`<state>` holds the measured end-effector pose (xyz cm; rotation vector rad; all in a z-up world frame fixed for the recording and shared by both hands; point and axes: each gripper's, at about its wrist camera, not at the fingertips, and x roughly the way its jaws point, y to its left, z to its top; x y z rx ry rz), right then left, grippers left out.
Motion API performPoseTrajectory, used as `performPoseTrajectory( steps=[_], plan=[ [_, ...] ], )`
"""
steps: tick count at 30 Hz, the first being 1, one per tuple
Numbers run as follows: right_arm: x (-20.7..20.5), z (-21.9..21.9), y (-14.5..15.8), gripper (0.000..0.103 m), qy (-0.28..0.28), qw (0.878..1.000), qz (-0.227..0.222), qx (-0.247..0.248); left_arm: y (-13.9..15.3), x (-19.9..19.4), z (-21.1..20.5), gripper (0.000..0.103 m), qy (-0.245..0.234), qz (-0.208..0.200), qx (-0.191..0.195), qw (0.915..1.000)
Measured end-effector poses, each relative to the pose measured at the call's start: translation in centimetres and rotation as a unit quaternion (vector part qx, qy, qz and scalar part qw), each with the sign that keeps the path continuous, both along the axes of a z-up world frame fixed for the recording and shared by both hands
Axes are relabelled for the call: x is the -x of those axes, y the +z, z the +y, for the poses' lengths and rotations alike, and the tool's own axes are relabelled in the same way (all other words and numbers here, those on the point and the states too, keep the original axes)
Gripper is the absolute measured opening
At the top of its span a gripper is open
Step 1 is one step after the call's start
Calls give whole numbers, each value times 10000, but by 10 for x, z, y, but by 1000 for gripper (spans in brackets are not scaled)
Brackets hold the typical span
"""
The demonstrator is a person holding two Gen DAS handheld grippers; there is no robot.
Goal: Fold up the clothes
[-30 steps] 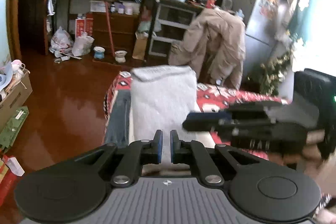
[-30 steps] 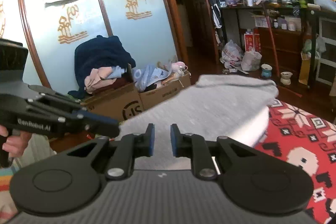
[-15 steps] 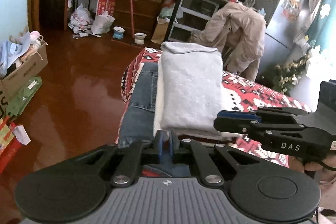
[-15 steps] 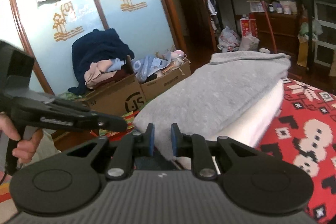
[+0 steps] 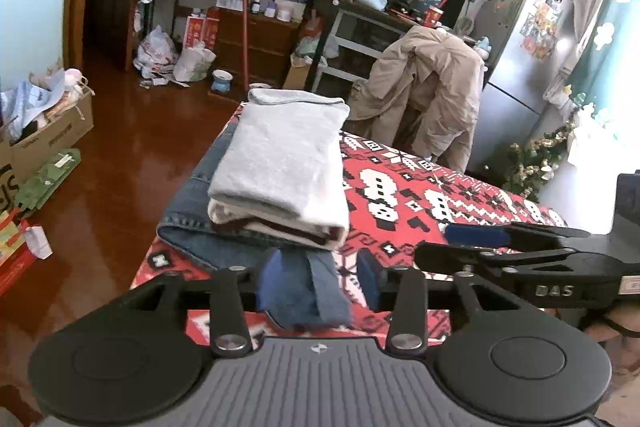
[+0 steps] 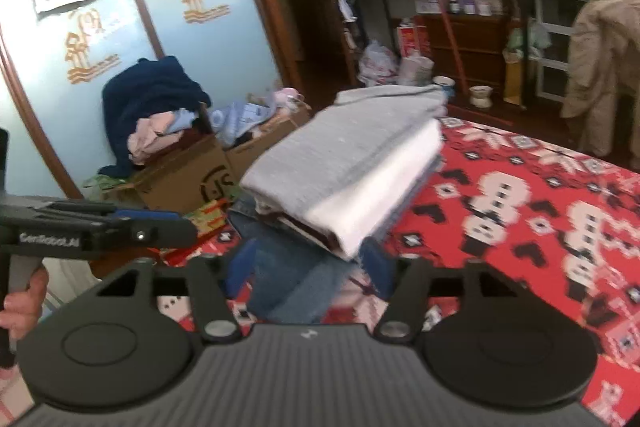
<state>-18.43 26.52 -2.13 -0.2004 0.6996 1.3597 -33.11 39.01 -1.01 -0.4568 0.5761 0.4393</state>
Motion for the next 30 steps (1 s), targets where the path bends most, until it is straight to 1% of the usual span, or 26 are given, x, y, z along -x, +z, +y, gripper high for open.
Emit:
performPoseTrajectory(
  steps=[1, 3, 4, 6, 7, 9, 10, 11, 13, 16, 20, 23, 24, 26, 28, 30],
  plan=[
    [1, -10, 4, 80, -40, 10000, -47, -10, 1, 1, -7, 49, 36, 11, -20, 10000],
    [4, -28, 10, 94, -98, 9999, -89, -22, 4, 3, -20, 54, 103, 40, -66, 9999],
    [5, -38, 14, 96, -121, 9999, -96, -27, 6, 4, -26, 58, 140, 62, -102, 9998],
    [6, -54, 19, 101, -163, 9999, -40, -21, 8, 8, -36, 59, 270, 118, -153, 9994],
    [7, -61, 21, 102, -189, 9998, -8, -16, 8, 10, -41, 62, 359, 188, -166, 9990],
    [9, -73, 25, 102, -264, 9996, -35, 23, 9, 14, -50, 64, 557, 332, -199, 9977],
    [10, -78, 27, 102, -284, 9996, -58, 62, 10, 15, -54, 67, 682, 409, -224, 9966],
    [12, -83, 28, 102, -300, 9995, -81, 94, 10, 17, -57, 72, 807, 485, -249, 9952],
    [16, -92, 31, 102, -312, 9993, -113, 159, 11, 19, -66, 78, 1027, 663, -368, 9918],
    [21, -98, 33, 102, -402, 9983, -252, 327, 9, 19, -75, 81, 1253, 985, -561, 9856],
    [23, -101, 36, 102, -699, 9948, -497, 540, 9, 20, -81, 84, 1348, 1463, -698, 9775],
    [25, -104, 42, 102, -979, 9906, -767, 568, 12, 17, -86, 84, 1481, 1691, -1028, 9690],
    [26, -105, 44, 102, -1040, 9895, -824, 569, 13, 16, -87, 84, 1516, 1701, -1069, 9678],
    [29, -106, 53, 102, -1112, 9884, -918, 489, 15, 14, -86, 84, 1506, 1689, -981, 9691],
    [33, -108, 63, 102, -1172, 9875, -980, 379, 20, 10, -84, 84, 1357, 1795, -915, 9701],
    [34, -105, 73, 102, -1211, 9881, -864, 392, 24, 4, -86, 84, 1213, 1960, -1101, 9668]
  ],
)
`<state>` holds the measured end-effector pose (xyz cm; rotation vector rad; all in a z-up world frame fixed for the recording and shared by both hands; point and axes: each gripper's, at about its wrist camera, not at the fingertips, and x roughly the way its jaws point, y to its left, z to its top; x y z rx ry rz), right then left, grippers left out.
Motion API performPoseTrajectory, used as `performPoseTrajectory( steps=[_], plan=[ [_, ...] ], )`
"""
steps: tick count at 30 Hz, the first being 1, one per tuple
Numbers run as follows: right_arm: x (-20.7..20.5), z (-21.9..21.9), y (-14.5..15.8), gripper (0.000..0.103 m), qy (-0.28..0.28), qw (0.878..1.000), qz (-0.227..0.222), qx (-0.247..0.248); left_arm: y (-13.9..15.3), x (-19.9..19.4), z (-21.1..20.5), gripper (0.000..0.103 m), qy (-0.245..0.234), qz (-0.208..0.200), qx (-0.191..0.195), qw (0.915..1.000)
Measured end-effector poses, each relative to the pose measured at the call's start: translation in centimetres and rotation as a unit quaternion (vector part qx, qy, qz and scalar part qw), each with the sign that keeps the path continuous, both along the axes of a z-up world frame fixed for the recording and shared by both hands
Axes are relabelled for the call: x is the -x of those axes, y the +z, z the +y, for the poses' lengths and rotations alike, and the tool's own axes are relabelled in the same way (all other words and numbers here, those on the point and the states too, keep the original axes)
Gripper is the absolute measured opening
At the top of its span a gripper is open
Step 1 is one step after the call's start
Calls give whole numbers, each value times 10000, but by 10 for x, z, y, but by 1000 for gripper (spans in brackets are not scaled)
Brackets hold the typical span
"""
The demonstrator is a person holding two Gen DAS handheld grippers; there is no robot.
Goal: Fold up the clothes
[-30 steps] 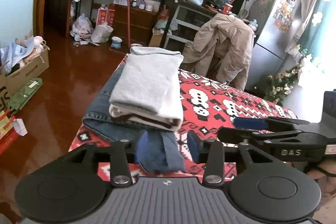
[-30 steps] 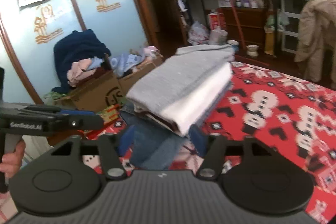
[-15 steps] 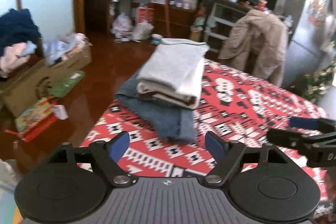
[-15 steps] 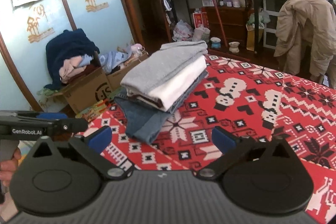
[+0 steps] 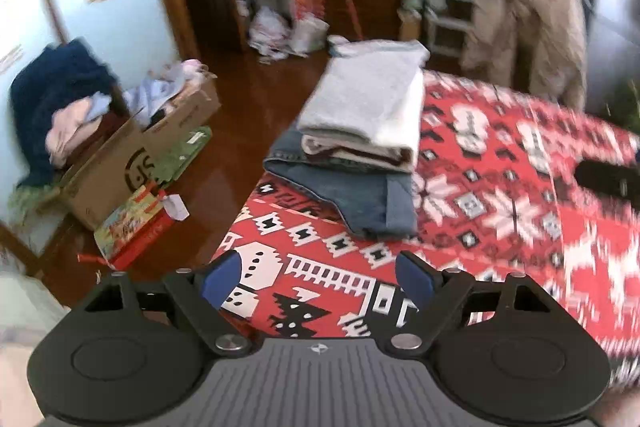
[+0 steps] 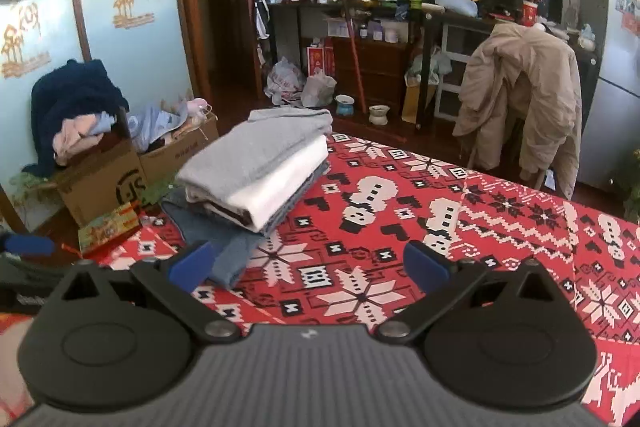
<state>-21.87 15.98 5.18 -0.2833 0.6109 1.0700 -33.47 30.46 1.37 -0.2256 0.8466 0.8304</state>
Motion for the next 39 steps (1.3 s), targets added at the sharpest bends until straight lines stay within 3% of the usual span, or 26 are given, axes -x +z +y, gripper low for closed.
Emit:
performPoseTrajectory(
  steps=[3, 6, 14, 26, 39],
  plan=[
    [1, 5, 11, 102, 13, 9999, 124, 61, 8, 0, -2, 84, 86, -118, -136, 9998],
    [3, 13, 17, 102, -37, 9996, 70, 264, 16, 2, -3, 91, 223, -311, -244, 9990],
    [-3, 29, 19, 102, -298, 9983, 257, 425, 16, -6, 11, 92, 391, -375, -8, 9985],
    [-1, 48, 9, 102, -209, 9978, 239, 583, 16, -9, 25, 92, 451, -529, 208, 9974],
    [5, 54, 1, 102, -24, 9976, 275, 636, 17, -9, 25, 92, 474, -526, 161, 9974]
  ],
)
